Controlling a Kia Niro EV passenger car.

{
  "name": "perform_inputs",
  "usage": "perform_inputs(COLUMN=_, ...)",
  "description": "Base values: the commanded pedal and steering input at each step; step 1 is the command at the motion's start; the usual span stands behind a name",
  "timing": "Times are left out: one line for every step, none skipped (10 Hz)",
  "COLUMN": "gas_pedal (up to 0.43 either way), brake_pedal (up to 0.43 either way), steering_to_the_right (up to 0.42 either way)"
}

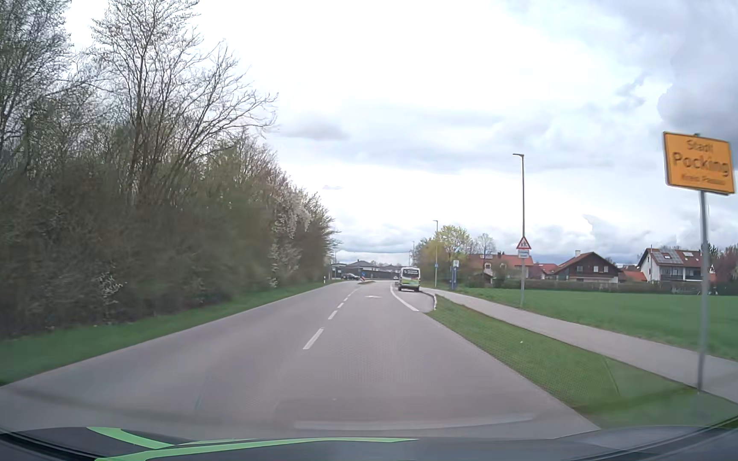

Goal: Follow the waypoints while adhering to traffic rules and regulations

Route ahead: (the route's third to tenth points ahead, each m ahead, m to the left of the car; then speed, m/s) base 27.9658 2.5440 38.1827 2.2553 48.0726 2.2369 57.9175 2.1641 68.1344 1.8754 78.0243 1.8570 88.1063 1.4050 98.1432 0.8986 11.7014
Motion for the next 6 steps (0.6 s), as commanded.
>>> perform_inputs(gas_pedal=0.087, brake_pedal=0.000, steering_to_the_right=0.005)
perform_inputs(gas_pedal=0.087, brake_pedal=0.000, steering_to_the_right=0.005)
perform_inputs(gas_pedal=0.087, brake_pedal=0.000, steering_to_the_right=0.005)
perform_inputs(gas_pedal=0.087, brake_pedal=0.000, steering_to_the_right=0.005)
perform_inputs(gas_pedal=0.087, brake_pedal=0.000, steering_to_the_right=0.005)
perform_inputs(gas_pedal=0.087, brake_pedal=0.000, steering_to_the_right=0.005)
